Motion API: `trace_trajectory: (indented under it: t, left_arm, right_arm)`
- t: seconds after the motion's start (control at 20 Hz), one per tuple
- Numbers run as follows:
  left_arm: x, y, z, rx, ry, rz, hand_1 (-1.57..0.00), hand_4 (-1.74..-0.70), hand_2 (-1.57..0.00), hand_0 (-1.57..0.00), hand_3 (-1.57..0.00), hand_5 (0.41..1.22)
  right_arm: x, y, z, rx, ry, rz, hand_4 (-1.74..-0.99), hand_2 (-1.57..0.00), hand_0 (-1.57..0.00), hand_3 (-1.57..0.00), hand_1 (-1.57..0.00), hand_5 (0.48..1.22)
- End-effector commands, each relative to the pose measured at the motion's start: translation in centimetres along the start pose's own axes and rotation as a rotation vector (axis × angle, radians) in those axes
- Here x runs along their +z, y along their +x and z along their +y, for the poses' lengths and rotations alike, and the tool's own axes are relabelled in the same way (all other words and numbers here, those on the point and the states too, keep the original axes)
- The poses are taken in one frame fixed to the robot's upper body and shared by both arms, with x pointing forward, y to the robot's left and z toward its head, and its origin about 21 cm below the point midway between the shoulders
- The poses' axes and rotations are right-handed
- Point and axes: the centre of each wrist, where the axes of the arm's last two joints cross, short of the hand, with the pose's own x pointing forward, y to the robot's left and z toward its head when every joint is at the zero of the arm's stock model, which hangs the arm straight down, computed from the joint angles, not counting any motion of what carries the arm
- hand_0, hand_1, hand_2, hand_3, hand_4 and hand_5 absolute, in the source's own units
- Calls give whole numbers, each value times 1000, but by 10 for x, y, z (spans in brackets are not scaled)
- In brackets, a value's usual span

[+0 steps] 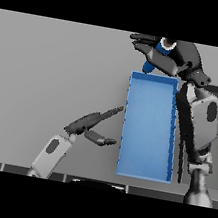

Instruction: Pick up the blue pipe and place it into the blue bin.

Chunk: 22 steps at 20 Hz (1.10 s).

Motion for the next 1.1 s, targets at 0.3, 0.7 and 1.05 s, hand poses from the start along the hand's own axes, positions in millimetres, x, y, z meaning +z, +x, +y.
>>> trace_trajectory:
  t: [0.3, 0.7, 1.05]
  left_arm:
    - [1, 4, 3, -26, 16, -12, 1, -865, 1, 1, 1, 419]
    - [7, -1, -3, -1, 12, 13, 1, -880, 1, 1, 1, 428]
    - [8, 3, 0, -10, 12, -4, 1, -885, 1, 1, 1, 420]
  right_arm:
    - [49, -61, -46, -19, -184, 221, -1741, -1571, -1571, -1571, -1571, 1221]
    - [117, -117, -39, -67, -351, 494, -1741, -1571, -1571, -1571, -1571, 1221]
    - [148, -157, -19, -4, -469, 777, -1741, -1571, -1571, -1024, -1571, 1221]
